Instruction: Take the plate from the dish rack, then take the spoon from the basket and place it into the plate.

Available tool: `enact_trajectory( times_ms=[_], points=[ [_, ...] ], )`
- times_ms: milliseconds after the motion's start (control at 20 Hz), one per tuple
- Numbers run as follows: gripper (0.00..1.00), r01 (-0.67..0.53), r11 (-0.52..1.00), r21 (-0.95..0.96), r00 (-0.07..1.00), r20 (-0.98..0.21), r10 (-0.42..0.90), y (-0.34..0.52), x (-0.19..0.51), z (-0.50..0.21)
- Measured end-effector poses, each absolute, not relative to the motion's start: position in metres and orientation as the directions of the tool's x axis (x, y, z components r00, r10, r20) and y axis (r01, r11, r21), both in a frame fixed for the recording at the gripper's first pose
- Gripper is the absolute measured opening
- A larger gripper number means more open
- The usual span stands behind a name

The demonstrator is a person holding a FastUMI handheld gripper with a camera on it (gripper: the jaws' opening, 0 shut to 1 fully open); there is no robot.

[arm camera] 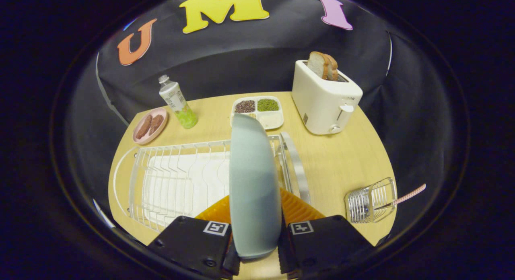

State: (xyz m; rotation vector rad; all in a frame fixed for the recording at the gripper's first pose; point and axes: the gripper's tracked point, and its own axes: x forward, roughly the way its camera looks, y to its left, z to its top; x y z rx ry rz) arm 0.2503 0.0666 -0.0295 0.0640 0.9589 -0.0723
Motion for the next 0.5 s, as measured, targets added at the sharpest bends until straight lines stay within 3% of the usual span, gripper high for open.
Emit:
enact_trajectory(
  times_ms=[500],
  points=[
    [0.35, 0.221, 0.951, -0.216, 0.632, -0.711, -0.308, 0.055, 0.25, 0.01]
  ],
)
